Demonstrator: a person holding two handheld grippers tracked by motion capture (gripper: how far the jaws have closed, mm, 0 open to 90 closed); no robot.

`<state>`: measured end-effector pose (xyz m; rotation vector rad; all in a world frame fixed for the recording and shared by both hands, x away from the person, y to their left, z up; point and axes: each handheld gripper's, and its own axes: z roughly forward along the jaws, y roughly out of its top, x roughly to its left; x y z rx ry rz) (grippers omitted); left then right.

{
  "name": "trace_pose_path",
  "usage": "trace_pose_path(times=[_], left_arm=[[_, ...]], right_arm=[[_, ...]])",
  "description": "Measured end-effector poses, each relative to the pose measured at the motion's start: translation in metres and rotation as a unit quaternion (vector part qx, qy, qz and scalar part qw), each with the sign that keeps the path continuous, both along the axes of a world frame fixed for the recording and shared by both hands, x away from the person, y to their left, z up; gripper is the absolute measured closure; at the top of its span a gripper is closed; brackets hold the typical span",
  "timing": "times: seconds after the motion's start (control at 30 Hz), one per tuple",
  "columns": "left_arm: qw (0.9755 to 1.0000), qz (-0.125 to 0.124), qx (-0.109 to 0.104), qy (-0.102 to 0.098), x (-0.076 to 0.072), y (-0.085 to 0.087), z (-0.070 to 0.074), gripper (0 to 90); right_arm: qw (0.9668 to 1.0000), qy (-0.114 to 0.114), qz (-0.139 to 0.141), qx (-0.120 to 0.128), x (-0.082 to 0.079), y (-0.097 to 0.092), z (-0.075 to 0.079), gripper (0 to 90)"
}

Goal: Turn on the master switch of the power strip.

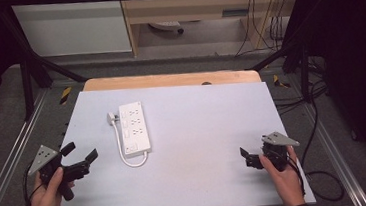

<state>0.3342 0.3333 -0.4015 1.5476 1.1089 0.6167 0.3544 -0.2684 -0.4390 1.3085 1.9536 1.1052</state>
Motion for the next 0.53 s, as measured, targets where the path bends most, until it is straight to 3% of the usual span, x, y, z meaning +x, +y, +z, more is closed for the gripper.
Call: trace_pose_path(times=[0.2, 0.33, 0.47, 0.53], left_arm=[[0.9996, -0.010, 0.009, 0.024, -0.002, -0.004, -0.011, 7.4], [0.9984, -0.020, 0.033, 0.042, -0.001, -0.012, -0.018, 7.3], [0.9956, -0.032, 0.063, 0.061, 0.001, -0.023, -0.026, 7.4], [0.9947, -0.037, 0.074, 0.061, 0.002, -0.028, -0.026, 7.4]], right_arm=[[1.0000, 0.003, -0.003, -0.002, 0.001, -0.001, -0.001, 3.5], [0.9999, 0.008, -0.004, -0.007, 0.002, -0.002, -0.003, 3.5], [0.9995, 0.029, -0.006, -0.015, 0.004, -0.001, -0.008, 3.2], [0.9985, 0.049, -0.010, -0.021, 0.007, 0.001, -0.014, 3.1]])
